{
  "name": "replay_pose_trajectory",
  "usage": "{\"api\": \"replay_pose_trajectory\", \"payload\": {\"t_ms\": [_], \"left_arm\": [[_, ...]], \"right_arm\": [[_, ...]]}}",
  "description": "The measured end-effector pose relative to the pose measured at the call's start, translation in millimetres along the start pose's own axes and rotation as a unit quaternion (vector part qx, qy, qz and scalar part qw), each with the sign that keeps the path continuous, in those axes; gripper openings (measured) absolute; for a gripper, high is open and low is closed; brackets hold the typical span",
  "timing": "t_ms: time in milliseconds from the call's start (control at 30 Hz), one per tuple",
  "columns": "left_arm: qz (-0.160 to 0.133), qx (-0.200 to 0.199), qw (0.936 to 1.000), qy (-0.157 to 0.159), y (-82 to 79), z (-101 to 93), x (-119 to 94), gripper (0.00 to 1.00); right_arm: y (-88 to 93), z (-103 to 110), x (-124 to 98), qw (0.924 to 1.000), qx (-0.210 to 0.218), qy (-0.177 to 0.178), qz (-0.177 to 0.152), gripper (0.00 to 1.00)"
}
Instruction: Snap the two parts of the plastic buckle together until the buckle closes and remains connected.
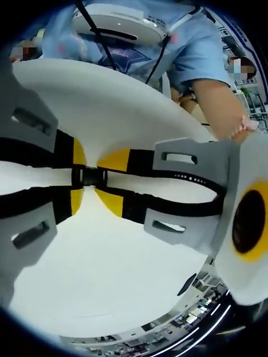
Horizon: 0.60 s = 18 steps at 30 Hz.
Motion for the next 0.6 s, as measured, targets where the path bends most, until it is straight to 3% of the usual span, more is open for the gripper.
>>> {"api": "replay_pose_trajectory", "payload": {"t_ms": [600], "left_arm": [[-0.022,-0.021,0.9994,-0.018,1.9,26.1,-2.0,0.11]], "right_arm": [[8.4,-25.3,-6.2,0.9994,0.019,0.028,0.000,0.09]]}}
Point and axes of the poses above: the point that each gripper's makers call its tool centre point, and the gripper's own axes: x roughly forward along the fingers, z roughly to its left, y roughly out of its underside, the point moved 6 cm from there along -x, roughly backward along the fingers, and after that the axes turned 9 degrees about z, right-handed, at the moved point
